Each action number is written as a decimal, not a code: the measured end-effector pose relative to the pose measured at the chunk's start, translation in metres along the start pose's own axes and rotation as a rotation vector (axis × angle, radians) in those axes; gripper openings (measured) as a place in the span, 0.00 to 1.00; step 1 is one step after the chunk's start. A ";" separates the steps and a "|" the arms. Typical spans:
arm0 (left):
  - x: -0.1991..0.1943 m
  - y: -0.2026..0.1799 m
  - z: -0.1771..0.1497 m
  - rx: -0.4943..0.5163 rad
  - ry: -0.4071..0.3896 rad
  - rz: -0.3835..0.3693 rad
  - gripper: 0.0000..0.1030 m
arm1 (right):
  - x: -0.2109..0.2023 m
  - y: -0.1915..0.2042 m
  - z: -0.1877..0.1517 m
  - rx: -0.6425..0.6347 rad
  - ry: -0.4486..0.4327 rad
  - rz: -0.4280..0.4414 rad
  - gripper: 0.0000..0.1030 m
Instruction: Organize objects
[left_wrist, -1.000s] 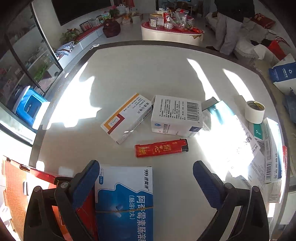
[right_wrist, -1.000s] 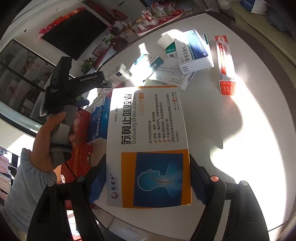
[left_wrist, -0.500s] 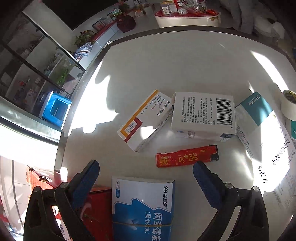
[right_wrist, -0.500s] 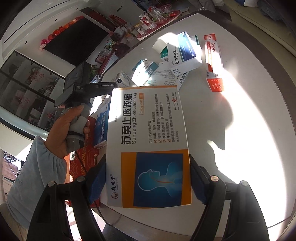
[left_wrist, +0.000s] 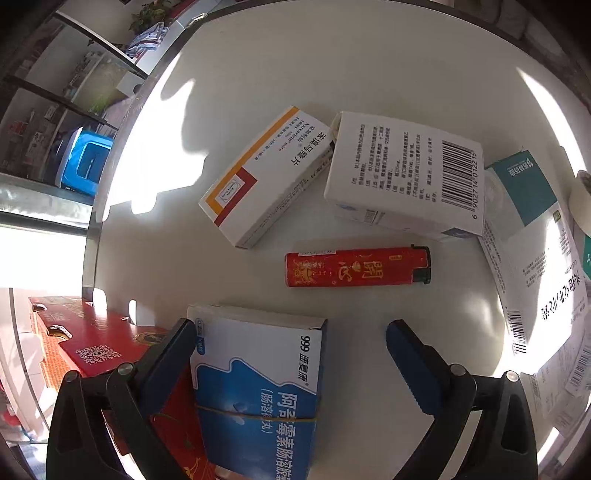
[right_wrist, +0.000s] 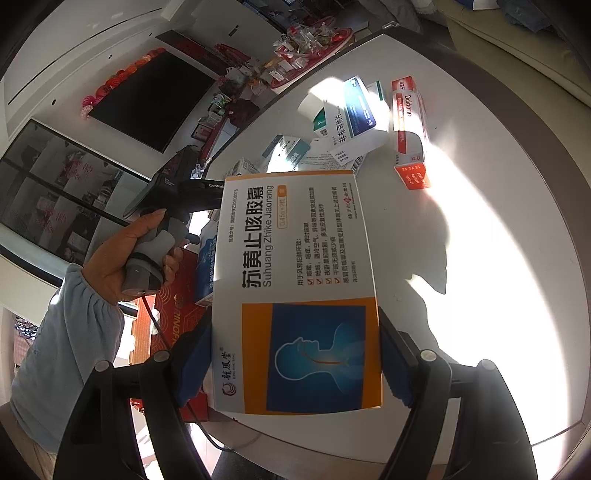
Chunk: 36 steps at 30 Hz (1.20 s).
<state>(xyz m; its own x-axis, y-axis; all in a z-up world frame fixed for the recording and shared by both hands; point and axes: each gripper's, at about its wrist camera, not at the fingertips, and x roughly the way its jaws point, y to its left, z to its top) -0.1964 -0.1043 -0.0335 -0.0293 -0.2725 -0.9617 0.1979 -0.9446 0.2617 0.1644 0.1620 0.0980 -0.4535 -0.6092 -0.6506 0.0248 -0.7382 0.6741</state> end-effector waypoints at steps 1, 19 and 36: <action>-0.001 -0.001 -0.001 -0.001 -0.003 -0.005 1.00 | -0.002 -0.001 0.000 0.002 -0.006 -0.001 0.76; -0.089 -0.046 -0.072 0.294 -0.379 -0.369 0.99 | -0.018 -0.020 -0.002 0.054 -0.047 0.038 0.76; -0.132 -0.244 -0.169 0.614 -0.357 -0.417 0.98 | -0.105 -0.108 -0.013 0.260 -0.242 -0.088 0.76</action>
<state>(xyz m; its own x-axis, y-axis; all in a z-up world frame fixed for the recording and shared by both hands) -0.0750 0.1927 0.0161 -0.3122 0.1790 -0.9330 -0.4666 -0.8844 -0.0135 0.2214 0.3022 0.0887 -0.6419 -0.4376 -0.6296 -0.2373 -0.6674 0.7058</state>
